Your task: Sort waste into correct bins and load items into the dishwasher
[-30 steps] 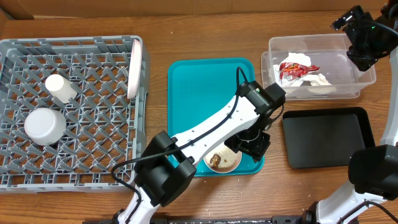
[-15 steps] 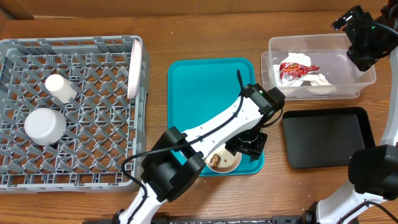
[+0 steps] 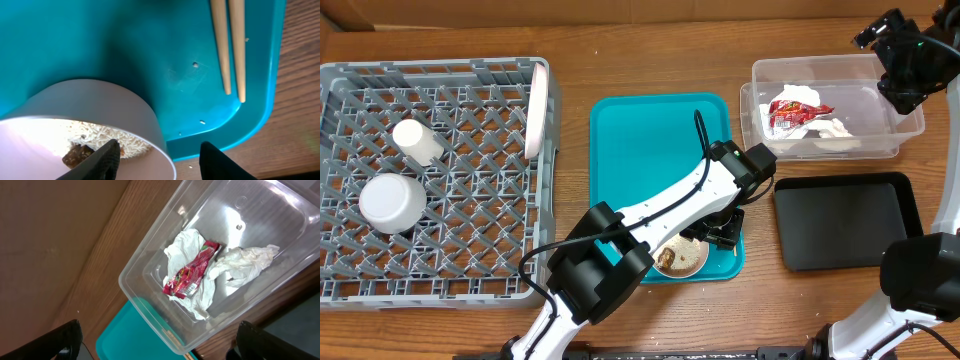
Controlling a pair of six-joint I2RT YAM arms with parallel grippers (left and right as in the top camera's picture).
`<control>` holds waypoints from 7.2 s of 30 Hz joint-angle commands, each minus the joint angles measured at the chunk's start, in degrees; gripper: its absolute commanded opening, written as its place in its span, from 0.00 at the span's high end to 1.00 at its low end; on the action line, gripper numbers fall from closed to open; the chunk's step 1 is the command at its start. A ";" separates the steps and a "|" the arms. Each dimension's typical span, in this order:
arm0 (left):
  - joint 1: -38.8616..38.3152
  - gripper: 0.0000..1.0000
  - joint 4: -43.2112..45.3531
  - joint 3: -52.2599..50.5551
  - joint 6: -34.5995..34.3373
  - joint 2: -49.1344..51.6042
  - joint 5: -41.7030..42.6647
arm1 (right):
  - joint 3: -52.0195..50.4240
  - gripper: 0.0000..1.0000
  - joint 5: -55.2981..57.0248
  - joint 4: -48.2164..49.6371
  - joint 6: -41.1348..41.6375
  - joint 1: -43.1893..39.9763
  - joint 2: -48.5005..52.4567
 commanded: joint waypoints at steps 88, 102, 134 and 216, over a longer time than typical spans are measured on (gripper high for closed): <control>66.23 0.00 -22.29 68.59 17.49 -8.07 -8.20 | 1.16 0.00 -0.24 0.35 0.07 -0.35 -0.42; 71.47 0.00 -22.29 66.29 17.51 -8.04 -7.82 | 1.14 0.00 -21.00 2.64 -15.26 7.85 -0.39; 71.47 0.00 -22.29 66.29 17.49 -8.04 -7.85 | 0.92 0.43 18.64 10.69 -23.17 63.60 23.39; 71.47 0.00 -22.29 66.29 17.49 -8.04 -7.85 | 15.10 0.96 32.02 -16.37 10.86 34.23 17.73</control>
